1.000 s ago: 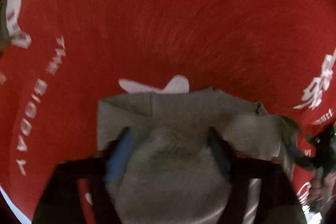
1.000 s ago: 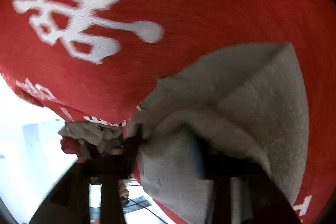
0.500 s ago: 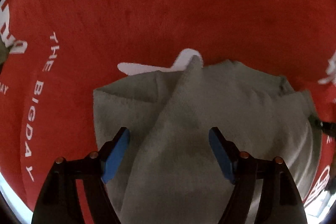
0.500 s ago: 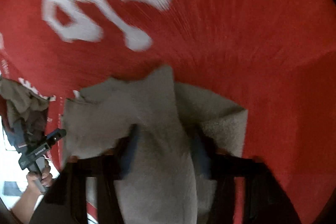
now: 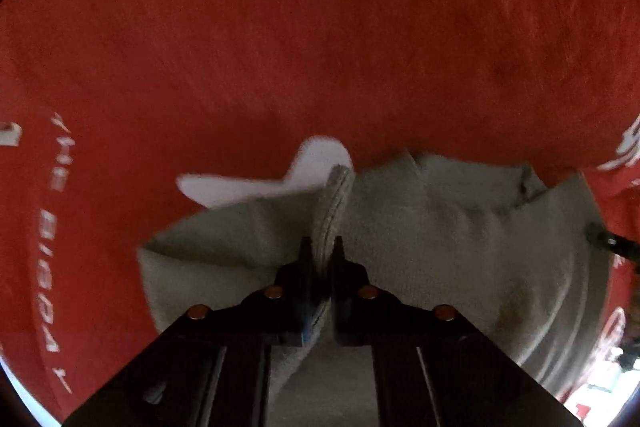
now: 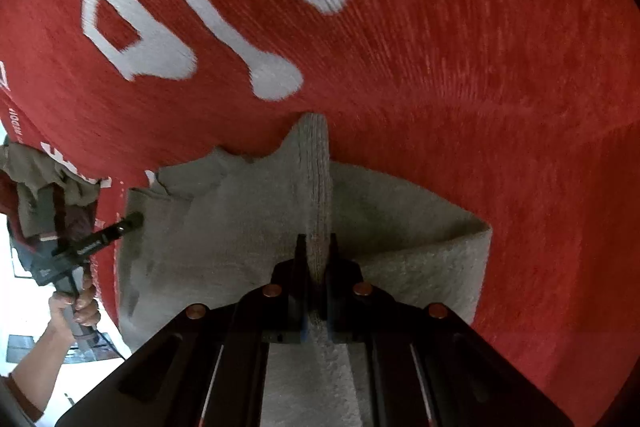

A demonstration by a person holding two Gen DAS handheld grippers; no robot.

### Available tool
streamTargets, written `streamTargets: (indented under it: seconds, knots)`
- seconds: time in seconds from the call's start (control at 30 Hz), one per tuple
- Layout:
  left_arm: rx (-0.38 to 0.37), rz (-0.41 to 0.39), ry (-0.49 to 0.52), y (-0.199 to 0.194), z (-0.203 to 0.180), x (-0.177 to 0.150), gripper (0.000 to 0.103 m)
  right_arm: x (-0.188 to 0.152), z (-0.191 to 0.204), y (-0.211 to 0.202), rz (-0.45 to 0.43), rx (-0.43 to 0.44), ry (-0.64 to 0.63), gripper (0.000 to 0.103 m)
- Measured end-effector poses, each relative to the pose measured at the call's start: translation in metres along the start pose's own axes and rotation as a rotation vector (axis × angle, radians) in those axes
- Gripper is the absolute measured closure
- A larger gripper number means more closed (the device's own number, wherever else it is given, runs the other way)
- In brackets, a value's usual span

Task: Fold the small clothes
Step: 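Lay the hem down on the collar and open both grippers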

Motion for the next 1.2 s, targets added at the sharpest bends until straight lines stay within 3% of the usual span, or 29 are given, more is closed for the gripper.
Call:
streamTargets:
  seconds: [0.17, 0.23, 0.3, 0.33, 0.37, 0.43, 0.47, 0.53, 0.6, 0.73, 0.93, 1.07, 1.2]
  knots:
    - [0.044, -0.01, -0.106, 0.01, 0.028, 0.008, 0.095, 0.007, 0.0, 0.01, -0.001, -0.035, -0.023, 0.096]
    - [0.07, -0.015, -0.102, 0.006, 0.023, 0.006, 0.095, 0.004, -0.008, 0.025, 0.038, -0.05, -0.005, 0.096]
    - [0.089, -0.02, -0.074, -0.002, 0.012, 0.003, 0.095, 0.002, -0.006, 0.022, 0.024, -0.04, 0.012, 0.091]
    - [0.086, -0.021, -0.054, -0.009, 0.007, 0.0, 0.094, 0.0, -0.006, 0.017, 0.018, -0.042, 0.02, 0.085]
    - [0.085, -0.018, -0.044, -0.014, 0.001, -0.003, 0.094, -0.003, -0.009, 0.009, 0.016, -0.045, 0.026, 0.067]
    - [0.076, -0.016, -0.041, -0.026, 0.0, -0.011, 0.09, -0.009, -0.013, -0.008, -0.001, -0.015, 0.051, 0.053]
    - [0.072, -0.011, -0.046, -0.034, 0.0, -0.019, 0.057, -0.013, -0.015, -0.016, -0.005, 0.008, 0.067, 0.053]
    - [0.09, -0.041, -0.06, -0.055, 0.002, -0.038, 0.015, -0.027, -0.023, -0.034, -0.002, 0.067, 0.109, 0.053]
    - [0.095, -0.049, -0.061, -0.072, 0.006, -0.058, 0.015, -0.051, -0.03, -0.05, 0.008, 0.113, 0.153, 0.053]
    - [0.017, 0.013, -0.13, -0.087, 0.016, -0.112, 0.015, -0.123, -0.03, -0.064, 0.068, 0.191, 0.225, 0.053]
    - [-0.027, 0.097, -0.166, -0.078, 0.034, -0.175, 0.015, -0.21, -0.023, -0.057, 0.142, 0.238, 0.341, 0.053]
    - [-0.09, 0.11, -0.145, -0.07, 0.032, -0.189, 0.017, -0.237, -0.02, -0.046, 0.148, 0.242, 0.407, 0.053]
    - [-0.149, 0.116, -0.135, -0.064, 0.031, -0.193, 0.035, -0.246, -0.025, -0.036, 0.089, 0.249, 0.495, 0.053]
Point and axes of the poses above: each gripper's, at about its wrist camera, not at the fingertips, and y roughly the way its jaws point, z to its left, x to its top, the point moved 4 cm from there along y, roughly the way its jaws point, and after that the axes turned 9 degrees about -x, right-handed, at the moved point
